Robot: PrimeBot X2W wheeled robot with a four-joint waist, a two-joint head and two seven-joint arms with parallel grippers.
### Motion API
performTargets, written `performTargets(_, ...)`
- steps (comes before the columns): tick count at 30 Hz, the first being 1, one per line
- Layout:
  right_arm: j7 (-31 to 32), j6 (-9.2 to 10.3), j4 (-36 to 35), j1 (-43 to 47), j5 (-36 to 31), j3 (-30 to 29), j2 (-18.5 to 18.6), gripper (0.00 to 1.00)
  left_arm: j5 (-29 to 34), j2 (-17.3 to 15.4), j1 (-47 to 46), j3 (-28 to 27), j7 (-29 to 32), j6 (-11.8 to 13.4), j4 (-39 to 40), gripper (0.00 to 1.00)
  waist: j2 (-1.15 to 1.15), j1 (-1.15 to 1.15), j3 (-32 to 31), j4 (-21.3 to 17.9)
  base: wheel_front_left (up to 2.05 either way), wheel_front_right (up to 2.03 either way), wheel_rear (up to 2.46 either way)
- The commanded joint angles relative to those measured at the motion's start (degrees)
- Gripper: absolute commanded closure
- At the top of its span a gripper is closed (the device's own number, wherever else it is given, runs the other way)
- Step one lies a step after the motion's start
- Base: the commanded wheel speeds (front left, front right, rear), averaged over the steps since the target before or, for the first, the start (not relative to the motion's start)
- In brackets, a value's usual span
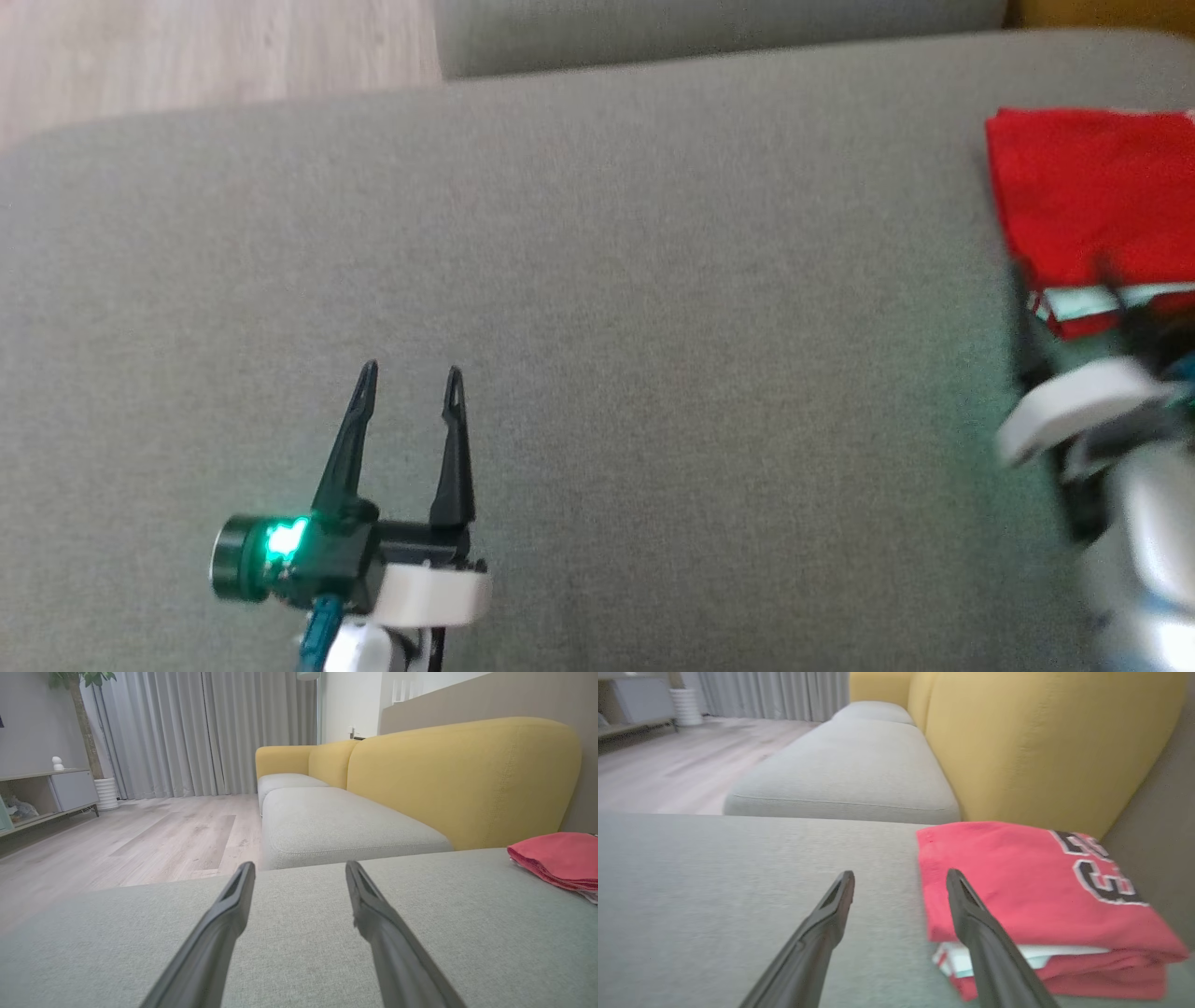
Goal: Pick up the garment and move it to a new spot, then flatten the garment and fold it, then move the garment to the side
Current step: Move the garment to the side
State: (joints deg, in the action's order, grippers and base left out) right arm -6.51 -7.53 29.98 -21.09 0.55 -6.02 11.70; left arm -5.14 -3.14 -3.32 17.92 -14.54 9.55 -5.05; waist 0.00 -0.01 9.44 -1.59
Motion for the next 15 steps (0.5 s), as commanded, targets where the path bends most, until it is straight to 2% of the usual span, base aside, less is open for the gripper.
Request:
performTargets(1,-2.8,0.04,-0.1,1.0,2.1,3.7,-1.0,0.00,-0.9,0.3,0.6,-2.6,-0.5,-0.4,1.4,0.00,0.00,0.01,-3.4,0.4,0.00,0.00,0.00)
performTargets(2,-2.8,0.04,-0.1,1.0,2.1,3.7,-1.0,0.00,-0.9,0.3,0.6,-2.6,-0.5,-0.4,1.4,0.00,0.00,0.01,-3.4,0.4,0.00,0.00,0.00)
performTargets(9,-8.2,0.04,3.3,7.4,10.8,16.0,-5.1,0.00,-4.0,0.3,4.4,-4.7,-0.5,-2.4,-1.4,0.00,0.00,0.01,-9.2,0.7,0.00,0.00,0.00)
performTargets(11,-8.4,0.04,1.2,8.7,12.5,17.7,-5.4,0.00,-4.5,0.3,5.1,-5.2,-0.5,-2.7,-2.0,0.00,0.00,0.01,-10.1,0.7,0.00,0.00,0.00)
performTargets(15,-8.5,0.04,-6.6,13.2,12.8,17.5,-5.9,0.00,-4.9,0.3,6.2,-5.9,-0.5,-3.1,-2.4,0.00,0.00,0.01,-11.7,1.1,0.00,0.00,0.00)
